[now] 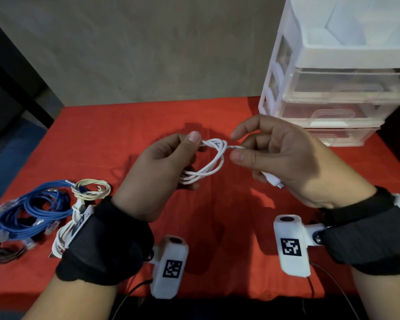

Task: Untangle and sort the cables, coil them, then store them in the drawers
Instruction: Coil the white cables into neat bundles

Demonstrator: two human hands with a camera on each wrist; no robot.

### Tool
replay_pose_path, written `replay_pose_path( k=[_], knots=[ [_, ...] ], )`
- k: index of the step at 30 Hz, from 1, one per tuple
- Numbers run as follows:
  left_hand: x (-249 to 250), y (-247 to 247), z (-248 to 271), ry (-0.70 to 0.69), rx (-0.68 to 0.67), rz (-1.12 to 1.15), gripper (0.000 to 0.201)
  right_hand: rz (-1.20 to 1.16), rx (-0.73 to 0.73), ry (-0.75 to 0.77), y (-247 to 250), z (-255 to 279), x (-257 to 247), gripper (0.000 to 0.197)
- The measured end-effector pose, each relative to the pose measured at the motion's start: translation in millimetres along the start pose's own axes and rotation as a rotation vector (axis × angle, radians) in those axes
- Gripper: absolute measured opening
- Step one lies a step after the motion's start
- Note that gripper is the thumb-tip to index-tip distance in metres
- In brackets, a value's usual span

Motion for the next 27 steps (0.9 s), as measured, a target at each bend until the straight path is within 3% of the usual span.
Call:
replay_pose_path(
  k=[3,6,10,16,19,22,24,27],
  knots=[
    [-1.7,6.1,-3.6,-0.125,0.093,-0.052,0.029,-0.036,-0.074,-0.071,-2.3,2.6,3.3,0.036],
    [-2.7,7.4,-4.5,-0.236,0.178,-0.154,0.027,-0.225,-0.117,-0.161,-3.0,3.4,4.0,0.033],
    [-4.7,4.4,-5.6,-0.301,0.260,-0.207,0.032,-0.359,-0.204,-0.068,-7.7,5.1,3.0,0.026],
    [-8.7,-0.3,-2.2,-0.410,0.296,-0.310,0.029,-0.125,0.126,0.110,-31.5,2.1,8.5,0.011],
    [-10.7,-5.4,0.1,-0.396,0.285,-0.234,0.032,0.069,0.183,0.148,-39.9,2.9,11.9,0.009],
    [-7.0,-8.7,3.2,-0.413,0.290,-0.142,0.041,-0.091,0.133,0.046,-43.6,6.0,9.7,0.012],
    [-4.0,-11.5,5.4,-0.433,0.279,-0.139,0.049,-0.289,0.090,-0.060,-45.8,6.7,9.1,0.025],
    [0.5,-14.8,9.3,-0.471,0.243,-0.139,0.046,-0.467,0.073,-0.191,-45.0,5.9,8.9,0.046]
  ],
)
Point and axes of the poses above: each hand's wrist, its own z-axis away from the middle knuckle, its own y-axis out of the back of the hand, x = y × z, the point moved 1 cm from there along -z, towards the middle knuckle, and after that the axes turned 7 degrees about x, right-handed, at the moved point
